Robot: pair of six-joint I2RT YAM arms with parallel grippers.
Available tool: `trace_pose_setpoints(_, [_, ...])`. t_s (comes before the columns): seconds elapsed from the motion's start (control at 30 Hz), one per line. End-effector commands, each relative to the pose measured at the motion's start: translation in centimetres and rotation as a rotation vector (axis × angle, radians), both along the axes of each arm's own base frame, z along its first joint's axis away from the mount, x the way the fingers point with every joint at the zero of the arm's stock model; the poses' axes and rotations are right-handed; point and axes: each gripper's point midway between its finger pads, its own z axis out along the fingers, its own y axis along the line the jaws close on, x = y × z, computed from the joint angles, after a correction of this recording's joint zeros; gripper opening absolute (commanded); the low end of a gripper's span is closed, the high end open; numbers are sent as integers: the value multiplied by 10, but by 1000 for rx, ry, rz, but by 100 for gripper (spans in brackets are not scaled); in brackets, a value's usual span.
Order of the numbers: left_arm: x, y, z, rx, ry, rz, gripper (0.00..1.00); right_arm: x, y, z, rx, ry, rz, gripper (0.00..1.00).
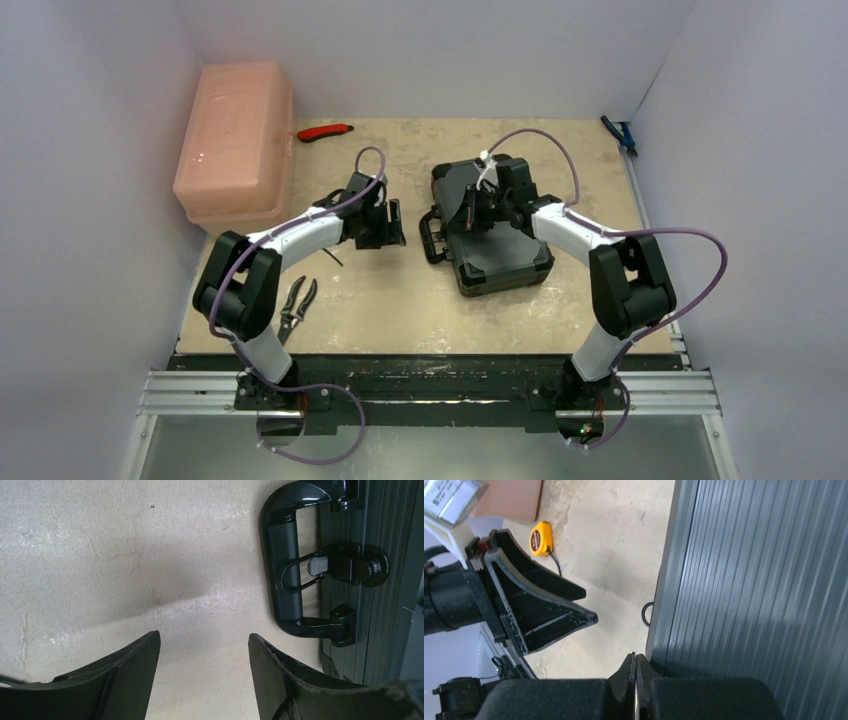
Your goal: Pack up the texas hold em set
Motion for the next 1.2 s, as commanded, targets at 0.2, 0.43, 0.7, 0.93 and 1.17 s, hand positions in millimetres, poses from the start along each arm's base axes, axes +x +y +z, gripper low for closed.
trace_pose_setpoints(0.2, [16, -8, 7, -41, -37, 19, 63, 30, -40, -31, -154, 21, -145, 0])
trace_pose_setpoints(0.43, [17, -12, 1, -52, -24, 13, 60, 30, -51, -41, -190, 27, -167, 0])
trace_pose_setpoints(0.7, [19, -21, -5, -80, -2, 14, 53, 22, -54, -48, -202, 38, -162, 0])
trace_pose_setpoints(0.93, [21, -27, -9, -97, 15, 12, 49, 20, -55, -49, -208, 40, -160, 0])
trace_pose_setpoints(1.17, [22, -37, -12, -119, 29, -3, 45, 19, -55, -50, -209, 42, -158, 0])
